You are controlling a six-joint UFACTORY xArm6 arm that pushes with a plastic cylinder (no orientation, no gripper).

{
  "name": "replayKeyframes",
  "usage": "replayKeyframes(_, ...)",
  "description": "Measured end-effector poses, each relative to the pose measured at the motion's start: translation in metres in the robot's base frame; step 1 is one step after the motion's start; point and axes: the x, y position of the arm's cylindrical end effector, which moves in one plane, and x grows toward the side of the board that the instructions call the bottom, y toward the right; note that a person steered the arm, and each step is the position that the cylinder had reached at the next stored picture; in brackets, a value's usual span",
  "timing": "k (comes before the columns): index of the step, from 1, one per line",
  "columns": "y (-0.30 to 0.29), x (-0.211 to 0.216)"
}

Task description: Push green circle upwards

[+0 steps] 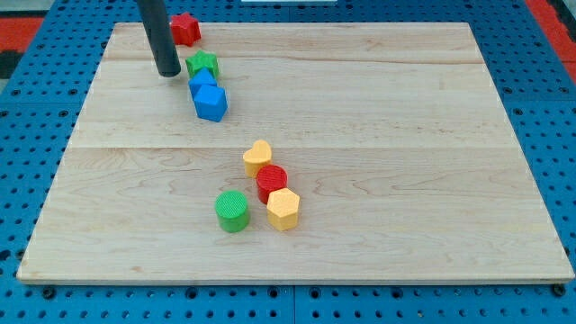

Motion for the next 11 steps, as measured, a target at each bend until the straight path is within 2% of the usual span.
replayKeyframes(1,-0.012,0.019)
replayKeyframes(2,-0.011,0.108)
replayKeyframes(3,0.015,0.194)
replayKeyframes(4,0.04,0.252)
replayKeyframes(5,0.101,0.279)
replayKeyframes(7,0.104,0.25)
replayKeyframes(8,0.087,0.207)
replayKeyframes(10,0.099,0.188)
replayKeyframes(11,0.07,0.143)
